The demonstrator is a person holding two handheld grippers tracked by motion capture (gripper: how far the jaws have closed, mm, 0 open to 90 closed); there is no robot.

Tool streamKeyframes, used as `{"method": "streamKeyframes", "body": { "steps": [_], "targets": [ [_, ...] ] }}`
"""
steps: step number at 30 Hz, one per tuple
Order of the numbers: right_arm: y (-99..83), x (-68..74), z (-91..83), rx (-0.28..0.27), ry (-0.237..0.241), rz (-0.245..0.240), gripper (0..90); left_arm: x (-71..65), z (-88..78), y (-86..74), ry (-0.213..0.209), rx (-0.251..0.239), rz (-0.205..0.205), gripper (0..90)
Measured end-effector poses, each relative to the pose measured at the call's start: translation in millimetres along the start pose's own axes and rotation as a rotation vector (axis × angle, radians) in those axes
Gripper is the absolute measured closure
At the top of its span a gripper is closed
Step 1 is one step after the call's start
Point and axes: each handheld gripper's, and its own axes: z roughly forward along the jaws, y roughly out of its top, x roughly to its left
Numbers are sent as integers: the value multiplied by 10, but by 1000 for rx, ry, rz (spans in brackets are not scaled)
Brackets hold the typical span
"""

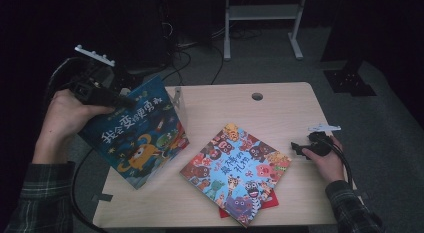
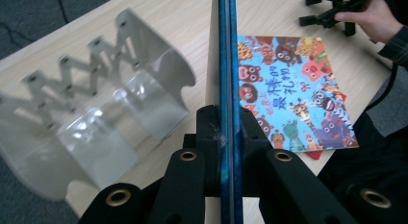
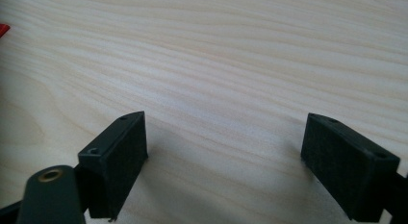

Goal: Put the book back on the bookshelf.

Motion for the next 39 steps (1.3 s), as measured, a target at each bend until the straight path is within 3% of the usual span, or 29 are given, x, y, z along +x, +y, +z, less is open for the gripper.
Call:
{"method": "streamKeyframes", "body": {
  "steps": [11,21,29,39],
  "targets": [
    [-1,4,0,3,1,3,141,256,-181,-330,60,-12,-92,825],
    [-1,3,0,3,1,3,141,453,-245,-523,104,-10,-171,825],
    [-1,3,0,3,1,3,141,598,-215,-575,130,12,-214,825],
    [-1,3,0,3,1,3,141,795,-156,-593,201,11,-286,825]
  ]
}}
